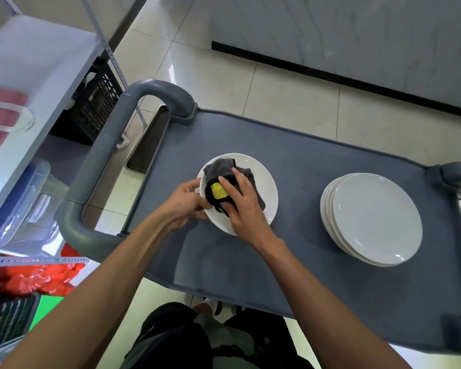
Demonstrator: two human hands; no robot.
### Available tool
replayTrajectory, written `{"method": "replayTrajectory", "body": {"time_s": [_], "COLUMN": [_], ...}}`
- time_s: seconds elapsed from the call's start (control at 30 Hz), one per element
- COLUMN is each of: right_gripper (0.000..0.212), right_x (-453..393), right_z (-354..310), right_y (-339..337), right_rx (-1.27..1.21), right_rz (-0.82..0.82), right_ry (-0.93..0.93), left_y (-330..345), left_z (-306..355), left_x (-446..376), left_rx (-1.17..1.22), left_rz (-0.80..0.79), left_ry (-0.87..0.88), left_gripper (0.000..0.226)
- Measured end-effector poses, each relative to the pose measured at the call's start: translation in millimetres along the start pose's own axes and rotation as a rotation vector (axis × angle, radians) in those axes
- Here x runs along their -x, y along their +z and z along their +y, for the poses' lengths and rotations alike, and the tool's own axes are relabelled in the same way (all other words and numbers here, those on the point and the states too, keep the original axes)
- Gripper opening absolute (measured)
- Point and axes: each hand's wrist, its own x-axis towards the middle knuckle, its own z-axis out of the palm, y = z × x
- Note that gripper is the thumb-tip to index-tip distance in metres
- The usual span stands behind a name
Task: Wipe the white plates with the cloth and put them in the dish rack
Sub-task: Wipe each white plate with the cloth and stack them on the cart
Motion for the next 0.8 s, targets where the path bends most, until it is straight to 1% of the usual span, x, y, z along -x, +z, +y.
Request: {"method": "replayTrajectory", "body": {"time_s": [0.17, 0.27, 0.47, 0.6, 0.8], "right_gripper": [0.052, 0.055, 0.056, 0.054, 0.053], "right_x": [-13.0, -27.4, -51.0, -54.9, -34.0], "right_z": [-11.9, -18.5, -28.4, -25.4, -18.9], "right_y": [-7.9, -21.1, -68.6, -110.5, -146.6], "right_rx": [0.068, 0.124, 0.225, 0.268, 0.275], "right_rz": [0.041, 0.124, 0.29, 0.397, 0.468], "right_ry": [-0.094, -0.106, -0.136, -0.046, 0.043], "left_y": [4.7, 9.9, 28.0, 40.6, 61.4], "left_z": [9.8, 22.1, 49.0, 62.0, 75.6], "left_x": [6.2, 10.4, 20.8, 25.1, 22.9], "left_rx": [0.046, 0.021, 0.041, 0.077, 0.182], "left_rz": [0.032, 0.022, 0.019, 0.037, 0.03], "left_ry": [0.021, 0.065, 0.163, 0.204, 0.249], "left_gripper": [0.059, 0.056, 0.061, 0.06, 0.062]}}
